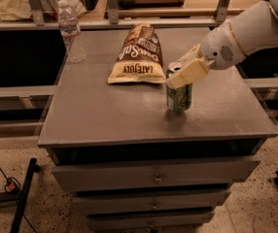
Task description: Move green can near brown chip bag
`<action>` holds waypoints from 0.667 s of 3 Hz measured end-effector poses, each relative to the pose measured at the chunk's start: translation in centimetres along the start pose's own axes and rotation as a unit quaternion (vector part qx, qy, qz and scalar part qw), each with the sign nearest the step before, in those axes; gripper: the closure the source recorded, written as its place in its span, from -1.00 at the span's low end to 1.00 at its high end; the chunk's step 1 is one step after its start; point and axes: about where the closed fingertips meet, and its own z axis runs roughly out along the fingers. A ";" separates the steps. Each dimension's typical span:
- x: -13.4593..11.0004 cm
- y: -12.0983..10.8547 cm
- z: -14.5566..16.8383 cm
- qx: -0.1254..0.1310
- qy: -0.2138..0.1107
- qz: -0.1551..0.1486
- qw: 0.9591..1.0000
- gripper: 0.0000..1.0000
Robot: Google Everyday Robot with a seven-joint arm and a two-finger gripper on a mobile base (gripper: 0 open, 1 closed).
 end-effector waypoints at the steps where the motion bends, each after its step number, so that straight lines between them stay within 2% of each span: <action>1: -0.9 -2.3 1.0 -0.011 -0.044 0.039 0.998 1.00; 2: -2.4 -4.5 2.0 -0.009 -0.065 0.057 0.996 1.00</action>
Offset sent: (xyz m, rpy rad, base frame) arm 0.0900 0.0239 0.0053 0.2024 0.0581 -0.1195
